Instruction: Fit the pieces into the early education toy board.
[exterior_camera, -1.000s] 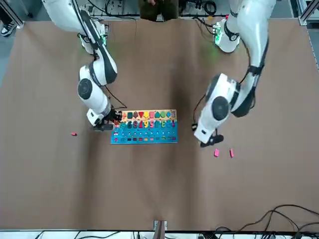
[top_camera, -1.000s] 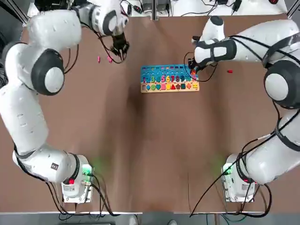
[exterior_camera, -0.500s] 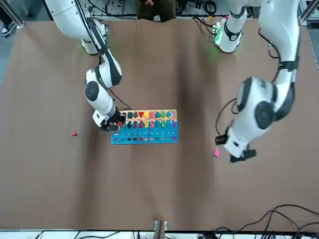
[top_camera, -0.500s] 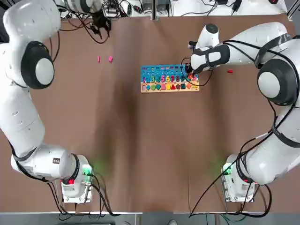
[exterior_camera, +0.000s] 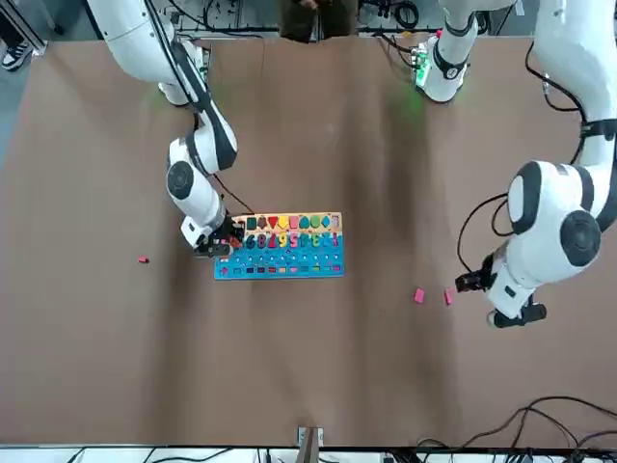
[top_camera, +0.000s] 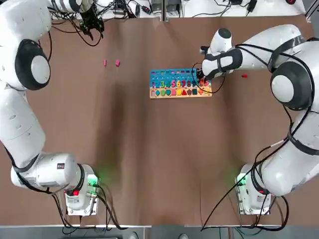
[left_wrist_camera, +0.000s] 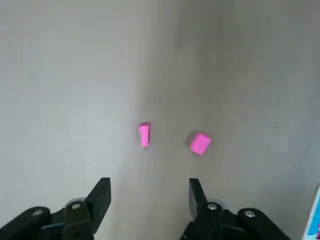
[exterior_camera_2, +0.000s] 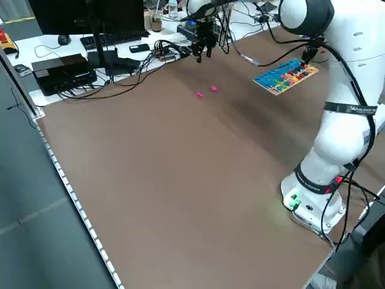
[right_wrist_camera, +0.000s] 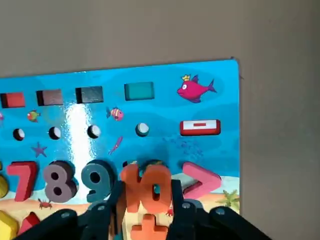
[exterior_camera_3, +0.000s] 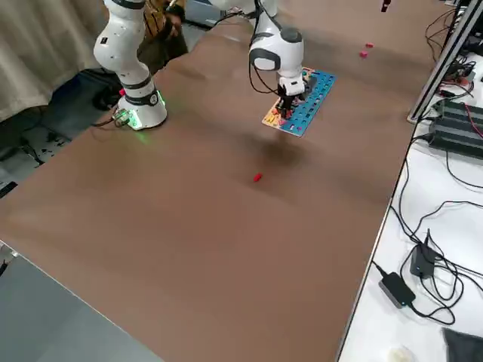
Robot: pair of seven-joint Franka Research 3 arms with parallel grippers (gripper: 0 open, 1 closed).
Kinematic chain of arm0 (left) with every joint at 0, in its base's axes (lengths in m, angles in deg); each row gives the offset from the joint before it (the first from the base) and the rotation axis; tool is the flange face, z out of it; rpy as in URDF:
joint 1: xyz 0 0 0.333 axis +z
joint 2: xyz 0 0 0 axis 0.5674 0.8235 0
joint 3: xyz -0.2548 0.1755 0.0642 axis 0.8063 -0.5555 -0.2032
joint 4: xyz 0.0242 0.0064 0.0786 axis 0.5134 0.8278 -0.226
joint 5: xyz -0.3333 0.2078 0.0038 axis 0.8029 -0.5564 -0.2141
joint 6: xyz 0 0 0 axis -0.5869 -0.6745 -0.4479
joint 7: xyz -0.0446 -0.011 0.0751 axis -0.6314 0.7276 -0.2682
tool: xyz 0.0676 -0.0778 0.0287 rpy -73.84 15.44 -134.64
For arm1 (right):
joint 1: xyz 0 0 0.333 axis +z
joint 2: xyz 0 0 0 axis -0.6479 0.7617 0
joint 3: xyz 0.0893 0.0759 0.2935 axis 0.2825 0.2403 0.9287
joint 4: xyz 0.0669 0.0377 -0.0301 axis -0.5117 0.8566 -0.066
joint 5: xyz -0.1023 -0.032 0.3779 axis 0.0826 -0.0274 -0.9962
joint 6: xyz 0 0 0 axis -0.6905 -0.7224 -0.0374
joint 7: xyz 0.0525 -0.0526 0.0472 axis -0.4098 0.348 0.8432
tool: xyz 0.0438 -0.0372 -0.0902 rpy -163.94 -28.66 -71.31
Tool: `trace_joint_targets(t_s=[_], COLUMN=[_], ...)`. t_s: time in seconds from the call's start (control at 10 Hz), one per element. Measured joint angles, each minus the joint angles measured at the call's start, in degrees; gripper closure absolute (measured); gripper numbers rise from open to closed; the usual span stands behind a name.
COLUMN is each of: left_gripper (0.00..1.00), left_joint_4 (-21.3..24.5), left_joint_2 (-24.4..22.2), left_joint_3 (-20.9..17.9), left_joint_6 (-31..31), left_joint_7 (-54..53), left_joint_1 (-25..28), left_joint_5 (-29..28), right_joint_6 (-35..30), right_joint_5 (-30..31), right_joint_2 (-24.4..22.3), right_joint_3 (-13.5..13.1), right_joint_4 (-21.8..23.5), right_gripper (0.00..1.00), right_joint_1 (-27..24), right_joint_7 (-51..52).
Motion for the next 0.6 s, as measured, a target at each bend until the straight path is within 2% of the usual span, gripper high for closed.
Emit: trace_joint_targets(t_s=[0.2,0.6], left_gripper=[0.3,0.31], left_joint_4=[2.6,11.8], left_joint_2=[0.8,1.8], left_joint_3=[0.0,0.3], left_joint_6=[3.4,14.5], left_joint_7=[-2.3,-2.8], left_joint_1=[1.2,1.1], left_joint_5=[0.0,0.0], right_joint_6=[0.8,1.0], right_joint_5=[-0.1,-0.2], right_joint_2=[0.6,0.9], right_joint_3=[0.2,0.6], right_joint_4=[-0.1,-0.1], right_gripper=[0.6,0.6], right_joint_1=[0.0,0.3], right_joint_7=[0.0,0.0])
